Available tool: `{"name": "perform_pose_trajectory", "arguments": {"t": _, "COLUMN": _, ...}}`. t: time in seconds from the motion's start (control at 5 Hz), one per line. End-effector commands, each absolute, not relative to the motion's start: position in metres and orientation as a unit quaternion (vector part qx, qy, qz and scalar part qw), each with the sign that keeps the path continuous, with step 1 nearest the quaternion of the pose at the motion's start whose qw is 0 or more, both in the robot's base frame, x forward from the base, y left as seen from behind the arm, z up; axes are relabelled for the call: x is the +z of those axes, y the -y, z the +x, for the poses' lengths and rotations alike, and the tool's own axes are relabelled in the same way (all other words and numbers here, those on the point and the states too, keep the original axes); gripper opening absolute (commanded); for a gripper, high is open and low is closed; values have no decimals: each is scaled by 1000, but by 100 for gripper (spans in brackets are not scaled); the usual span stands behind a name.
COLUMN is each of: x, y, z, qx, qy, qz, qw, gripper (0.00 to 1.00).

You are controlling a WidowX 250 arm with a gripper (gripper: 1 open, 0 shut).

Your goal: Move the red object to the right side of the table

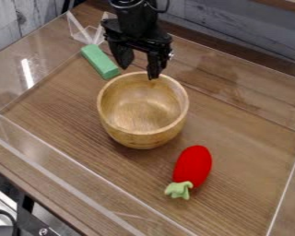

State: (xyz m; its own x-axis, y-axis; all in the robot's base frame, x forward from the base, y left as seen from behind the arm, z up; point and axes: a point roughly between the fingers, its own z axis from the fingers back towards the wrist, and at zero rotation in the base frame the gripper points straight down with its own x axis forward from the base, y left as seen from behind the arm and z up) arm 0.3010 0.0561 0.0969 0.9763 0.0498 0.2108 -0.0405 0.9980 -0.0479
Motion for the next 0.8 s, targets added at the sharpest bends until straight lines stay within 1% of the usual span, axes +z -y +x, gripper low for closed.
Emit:
{"name": "perform_pose_trajectory", "arguments": {"t": 0.0, "x": 127, "y": -46, "z": 312, "qx": 9, "qy": 144, "qz": -14, "qw": 990, "gripper": 100}}
{"name": "perform_pose_trajectory", "arguments": {"t": 0.2, "x": 133, "y": -34, "z": 315, "qx": -2, "qy": 145, "qz": -17, "qw": 989, "gripper": 100}}
{"name": "perform_pose_trajectory", "arguments": {"t": 0.4, "x": 120, "y": -26, "z": 318, "qx": -19, "qy": 147, "qz": -21, "qw": 989, "gripper": 100}}
{"name": "perform_pose_trajectory", "arguments": {"t": 0.6, "x": 105, "y": -26, "z": 313, "qx": -34, "qy": 139, "qz": -18, "qw": 989, "gripper": 100}}
